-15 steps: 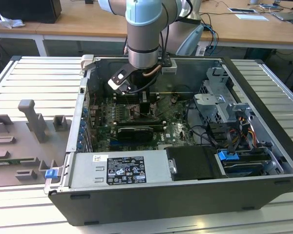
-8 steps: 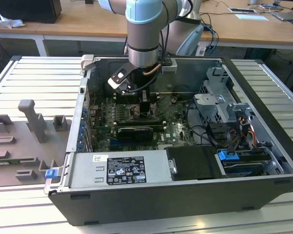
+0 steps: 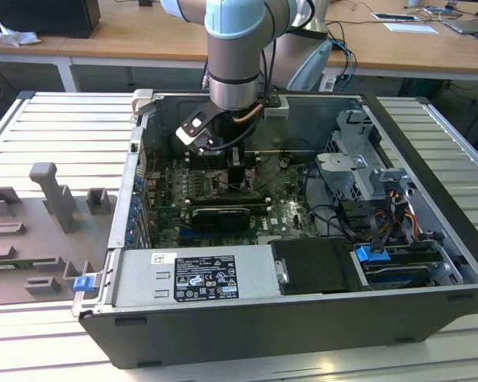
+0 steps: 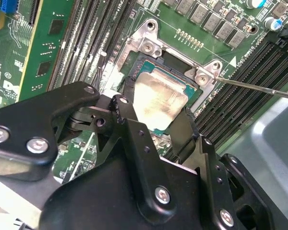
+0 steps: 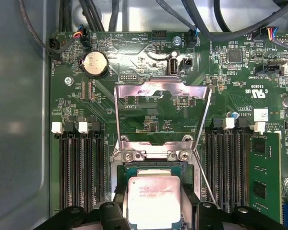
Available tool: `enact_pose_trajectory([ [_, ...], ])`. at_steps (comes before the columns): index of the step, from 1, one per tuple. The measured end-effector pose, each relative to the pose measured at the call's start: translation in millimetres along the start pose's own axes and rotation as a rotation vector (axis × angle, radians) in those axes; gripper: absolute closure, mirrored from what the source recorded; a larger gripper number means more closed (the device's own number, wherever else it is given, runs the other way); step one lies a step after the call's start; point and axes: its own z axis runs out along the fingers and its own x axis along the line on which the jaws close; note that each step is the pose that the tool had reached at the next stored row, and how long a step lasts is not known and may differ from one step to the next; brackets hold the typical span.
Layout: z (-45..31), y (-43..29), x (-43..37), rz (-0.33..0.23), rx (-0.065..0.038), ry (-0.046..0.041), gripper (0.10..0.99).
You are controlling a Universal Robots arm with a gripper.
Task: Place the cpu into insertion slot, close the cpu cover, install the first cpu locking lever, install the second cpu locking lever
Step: 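Place the cpu into insertion slot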
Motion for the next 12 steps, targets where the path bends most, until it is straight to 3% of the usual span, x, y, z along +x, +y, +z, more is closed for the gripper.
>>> enact_pose_trajectory([
  [4, 0.2, -0.1, 0.0, 0.0, 0.0, -0.0068, 0.553],
  [10, 0.5, -0.1, 0.0, 0.0, 0.0, -0.0067, 0.541],
  [11, 0.5, -0.1, 0.0, 0.0, 0.0, -0.0067, 0.478],
  [12, 0.5, -0.1, 0.0, 0.0, 0.0, -0.0067, 0.478],
])
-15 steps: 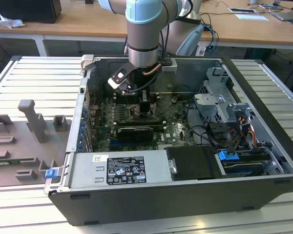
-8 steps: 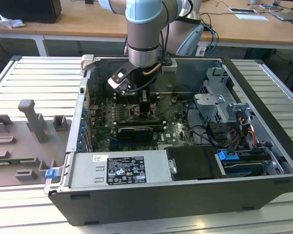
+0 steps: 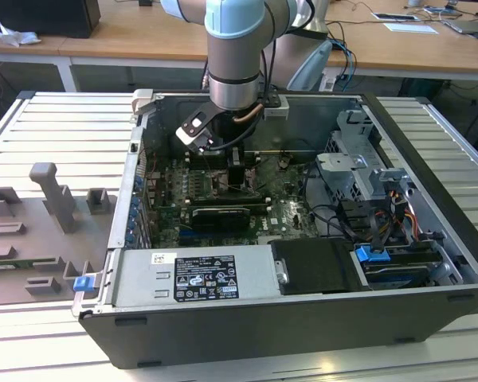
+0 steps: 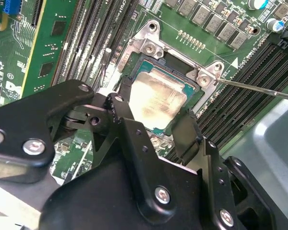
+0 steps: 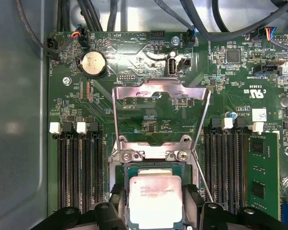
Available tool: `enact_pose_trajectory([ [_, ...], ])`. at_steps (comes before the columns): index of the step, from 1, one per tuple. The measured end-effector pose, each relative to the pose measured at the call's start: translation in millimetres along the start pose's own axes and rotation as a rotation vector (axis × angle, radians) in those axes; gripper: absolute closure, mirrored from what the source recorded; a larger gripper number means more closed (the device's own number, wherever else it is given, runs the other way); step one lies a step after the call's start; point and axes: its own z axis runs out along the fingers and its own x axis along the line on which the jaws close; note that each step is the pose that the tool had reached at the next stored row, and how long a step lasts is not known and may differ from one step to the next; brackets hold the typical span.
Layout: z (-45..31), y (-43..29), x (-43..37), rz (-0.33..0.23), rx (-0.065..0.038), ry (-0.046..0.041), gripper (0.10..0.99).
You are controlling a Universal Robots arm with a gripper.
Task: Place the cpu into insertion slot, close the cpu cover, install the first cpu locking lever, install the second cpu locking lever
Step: 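Place the cpu into insertion slot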
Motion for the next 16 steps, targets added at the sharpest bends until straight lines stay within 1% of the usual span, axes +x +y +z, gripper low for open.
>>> enact_pose_trajectory([
  [3, -2.3, 0.1, -0.1, 0.0, 0.0, 0.0, 0.478],
  [4, -3.7, 0.2, -0.1, 0.0, 0.0, 0.0, 0.478],
  [5, -6.8, 0.3, -0.2, 0.0, 0.0, -0.0001, 0.478],
  [6, -9.0, 0.4, -0.3, 0.0, 0.0, 0.0, 0.494],
  [7, -10.4, 0.5, -0.3, 0.0, 0.001, -0.0001, 0.557],
  [8, -11.3, 0.6, -0.4, 0.0, 0.001, -0.0001, 0.557],
  [9, -12.2, 0.6, -0.4, 0.0, 0.002, -0.0002, 0.682],
  [10, -13.0, 0.7, -0.4, 0.0, 0.002, -0.0004, 0.682],
  [15, -19.0, 1.1, -0.7, -0.001, 0.006, -0.0047, 0.98],
  [16, -19.5, 1.1, -0.7, 0.0, 0.006, -0.0047, 0.98],
])
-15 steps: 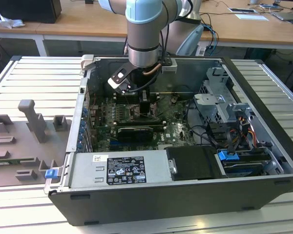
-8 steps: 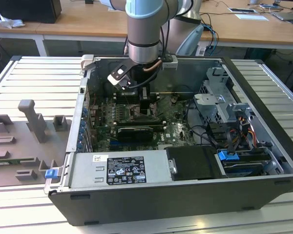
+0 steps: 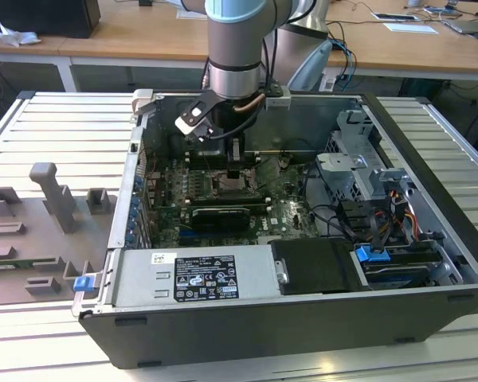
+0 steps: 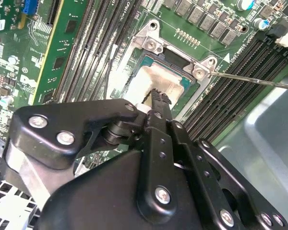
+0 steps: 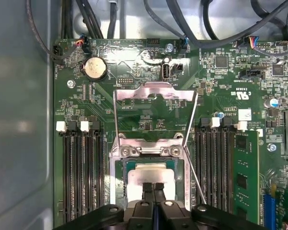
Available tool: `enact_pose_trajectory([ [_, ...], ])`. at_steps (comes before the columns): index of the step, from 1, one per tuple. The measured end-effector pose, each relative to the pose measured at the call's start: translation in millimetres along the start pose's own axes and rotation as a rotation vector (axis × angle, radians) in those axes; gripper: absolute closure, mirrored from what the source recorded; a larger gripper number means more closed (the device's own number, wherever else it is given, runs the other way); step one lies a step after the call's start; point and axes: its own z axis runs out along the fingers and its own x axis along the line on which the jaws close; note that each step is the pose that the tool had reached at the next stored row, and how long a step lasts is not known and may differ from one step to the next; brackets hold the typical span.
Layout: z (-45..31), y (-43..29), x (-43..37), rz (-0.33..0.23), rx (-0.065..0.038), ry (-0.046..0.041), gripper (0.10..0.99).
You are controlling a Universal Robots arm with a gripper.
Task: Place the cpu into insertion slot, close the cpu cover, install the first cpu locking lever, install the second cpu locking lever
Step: 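Place the cpu into insertion slot, then close the cpu cover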
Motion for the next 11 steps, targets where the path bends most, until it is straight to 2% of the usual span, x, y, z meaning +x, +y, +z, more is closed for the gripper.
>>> enact_pose_trajectory([
  [11, -3.8, 0.8, -0.1, 0.0, 0.001, 0.0, 0.98],
])
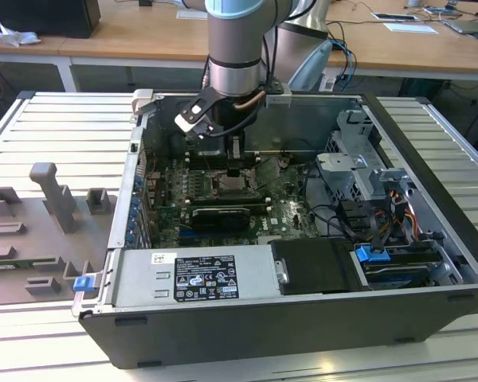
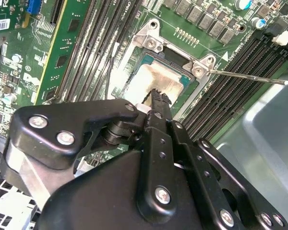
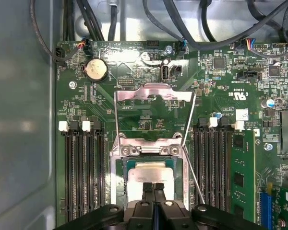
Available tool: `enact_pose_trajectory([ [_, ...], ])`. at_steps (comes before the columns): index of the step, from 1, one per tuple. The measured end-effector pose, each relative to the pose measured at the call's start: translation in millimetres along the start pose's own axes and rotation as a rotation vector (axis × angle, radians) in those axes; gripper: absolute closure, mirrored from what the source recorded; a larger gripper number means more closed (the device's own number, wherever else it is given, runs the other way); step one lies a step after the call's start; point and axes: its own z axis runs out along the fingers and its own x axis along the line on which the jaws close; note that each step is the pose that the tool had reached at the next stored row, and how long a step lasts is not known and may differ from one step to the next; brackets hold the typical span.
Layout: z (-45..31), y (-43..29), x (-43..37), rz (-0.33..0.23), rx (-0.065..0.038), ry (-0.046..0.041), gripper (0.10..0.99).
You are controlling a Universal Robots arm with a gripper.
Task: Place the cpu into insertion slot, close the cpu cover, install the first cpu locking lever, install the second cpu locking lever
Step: 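Close the cpu cover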
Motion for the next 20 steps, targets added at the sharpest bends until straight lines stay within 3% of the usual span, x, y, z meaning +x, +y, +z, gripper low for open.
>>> enact_pose_trajectory([
  [2, 0.0, 5.1, 0.1, 0.0, 0.002, -0.0003, 0.98],
  [5, -2.8, 5.3, 0.0, 0.0, 0.002, -0.0001, 0.98],
  [7, -10.2, 5.6, -0.3, 0.0, 0.001, -0.0001, 0.98],
  [12, -20.3, 6.1, -0.7, 0.0, 0.002, -0.0001, 0.98],
  [15, -33.2, 6.7, -1.2, 0.0, 0.002, -0.0001, 0.98],
  [18, -35.7, 7.3, -1.3, -0.001, 0.001, 0.0001, 0.98],
  [19, -35.3, 17.8, -1.1, -0.001, 0.01, -0.0002, 0.98],
  [20, -35.2, 21.0, -1.1, -0.001, 0.013, -0.0003, 0.98],
])
